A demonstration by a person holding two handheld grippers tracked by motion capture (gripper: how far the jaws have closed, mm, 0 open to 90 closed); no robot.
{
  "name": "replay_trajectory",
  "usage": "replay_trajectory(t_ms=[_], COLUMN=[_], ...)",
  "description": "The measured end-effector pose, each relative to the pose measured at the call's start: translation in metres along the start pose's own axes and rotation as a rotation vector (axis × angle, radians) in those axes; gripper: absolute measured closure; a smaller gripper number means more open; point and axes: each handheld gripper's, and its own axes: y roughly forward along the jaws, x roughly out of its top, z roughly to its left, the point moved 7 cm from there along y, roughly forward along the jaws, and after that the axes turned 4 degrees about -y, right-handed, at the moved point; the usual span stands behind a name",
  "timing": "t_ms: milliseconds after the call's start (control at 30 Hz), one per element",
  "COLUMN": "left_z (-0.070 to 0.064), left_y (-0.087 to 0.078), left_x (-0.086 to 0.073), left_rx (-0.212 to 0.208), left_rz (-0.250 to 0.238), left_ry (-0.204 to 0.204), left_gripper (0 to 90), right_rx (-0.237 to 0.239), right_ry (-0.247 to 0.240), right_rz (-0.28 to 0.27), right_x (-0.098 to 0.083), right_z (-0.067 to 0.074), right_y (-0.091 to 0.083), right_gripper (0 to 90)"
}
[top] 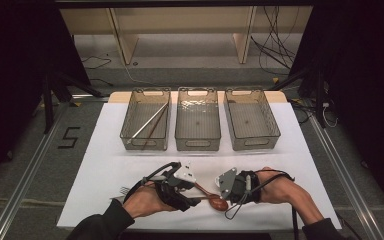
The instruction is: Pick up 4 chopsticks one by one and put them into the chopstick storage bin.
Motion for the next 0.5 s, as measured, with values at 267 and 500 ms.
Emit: replay_trajectory(t_ms=[267,500], left_z=[-0.0087,-0.0112], left_y=[0.0048,0.0079], left_x=[0.0002,-0.0006], left_rx=[-0.021,-0.048], left_rz=[0.022,0.036], left_ry=[0.061,0.071], left_gripper=[63.8,74.4], right_rx=[-0.007,-0.013], right_ry=[-0.012,-0.028], right_rz=[0.009,0.003], right_x=[0.0032,0.0051], right_z=[0.0015,0.0023], right_y=[-0.0003,-0.0008], right_gripper=[85.4,85.3])
